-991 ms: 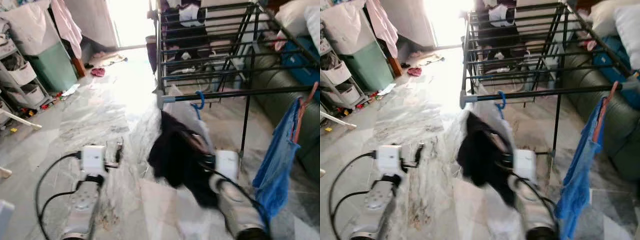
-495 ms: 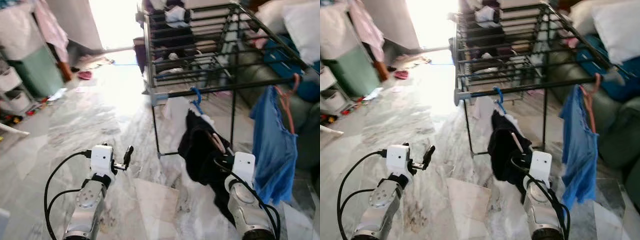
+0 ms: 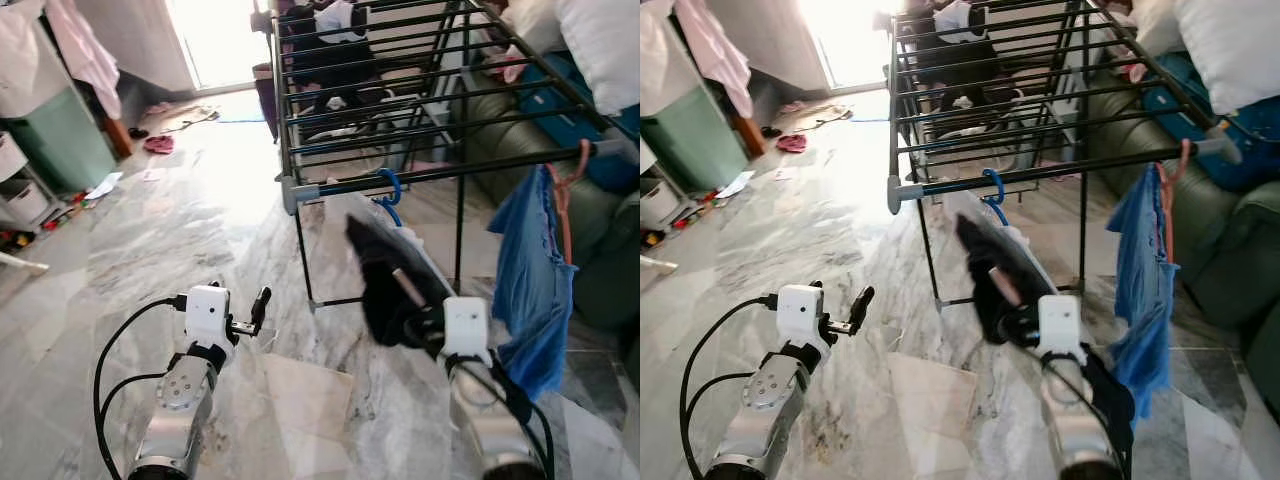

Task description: Hang hanger

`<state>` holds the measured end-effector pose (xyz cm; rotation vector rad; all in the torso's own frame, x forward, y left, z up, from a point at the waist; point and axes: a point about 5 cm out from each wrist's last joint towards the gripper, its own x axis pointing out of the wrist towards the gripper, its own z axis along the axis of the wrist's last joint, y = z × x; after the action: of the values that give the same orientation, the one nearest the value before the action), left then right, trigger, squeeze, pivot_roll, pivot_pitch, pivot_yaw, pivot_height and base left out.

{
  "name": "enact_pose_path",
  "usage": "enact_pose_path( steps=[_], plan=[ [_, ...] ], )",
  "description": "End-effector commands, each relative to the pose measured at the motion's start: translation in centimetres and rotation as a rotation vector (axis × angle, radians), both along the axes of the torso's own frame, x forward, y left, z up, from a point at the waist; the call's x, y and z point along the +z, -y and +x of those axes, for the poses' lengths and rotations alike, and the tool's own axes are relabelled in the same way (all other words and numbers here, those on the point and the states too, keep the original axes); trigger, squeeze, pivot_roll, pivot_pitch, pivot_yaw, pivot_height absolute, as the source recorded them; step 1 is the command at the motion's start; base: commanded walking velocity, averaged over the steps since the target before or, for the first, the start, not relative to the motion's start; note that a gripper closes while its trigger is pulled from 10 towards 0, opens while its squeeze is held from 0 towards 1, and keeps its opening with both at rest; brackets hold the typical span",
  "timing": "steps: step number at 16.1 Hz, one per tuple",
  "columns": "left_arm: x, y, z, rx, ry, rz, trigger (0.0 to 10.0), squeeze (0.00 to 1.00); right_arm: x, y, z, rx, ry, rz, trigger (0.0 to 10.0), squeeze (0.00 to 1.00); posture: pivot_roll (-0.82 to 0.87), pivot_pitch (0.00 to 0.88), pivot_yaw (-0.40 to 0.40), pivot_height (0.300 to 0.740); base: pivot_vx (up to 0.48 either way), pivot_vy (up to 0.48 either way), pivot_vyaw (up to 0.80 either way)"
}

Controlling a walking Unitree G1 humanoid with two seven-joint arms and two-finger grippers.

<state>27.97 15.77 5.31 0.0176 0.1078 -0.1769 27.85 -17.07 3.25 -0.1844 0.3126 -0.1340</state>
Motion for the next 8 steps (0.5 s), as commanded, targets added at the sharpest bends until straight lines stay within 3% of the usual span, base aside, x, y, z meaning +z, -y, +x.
enact_pose_path(
  steps=[1, 3, 6, 8],
  plan=[
    [-0.5, -1.0, -0.3, 0.046, -0.027, 0.012, 10.0, 0.0, 1.2, 0.4, 0.1, -0.002, 0.07, -0.012, 10.0, 0.0, -0.19, 0.0, 0.115, 0.74, 0.0, 0.0, 0.0],
    [-0.7, -0.9, -0.5, 0.041, -0.036, 0.014, 10.0, 0.0, 1.2, 0.0, -0.1, 0.036, 0.076, 0.058, 10.0, 0.0, -0.2, 0.0, 0.121, 0.74, 0.0, 0.0, 0.0],
    [-0.7, -0.6, -0.3, 0.01, -0.039, 0.039, 10.0, 0.0, 1.3, -3.2, 0.8, 0.133, 0.026, 0.257, 10.0, 0.0, -0.2, 0.0, 0.128, 0.74, 0.0, 0.0, 0.0],
    [-0.6, -0.6, -0.2, 0.005, -0.037, 0.044, 10.0, 0.0, 1.3, -4.5, 1.3, 0.184, -0.015, 0.336, 10.0, 0.0, -0.19, 0.0, 0.129, 0.74, 0.0, 0.0, 0.0]
  ],
)
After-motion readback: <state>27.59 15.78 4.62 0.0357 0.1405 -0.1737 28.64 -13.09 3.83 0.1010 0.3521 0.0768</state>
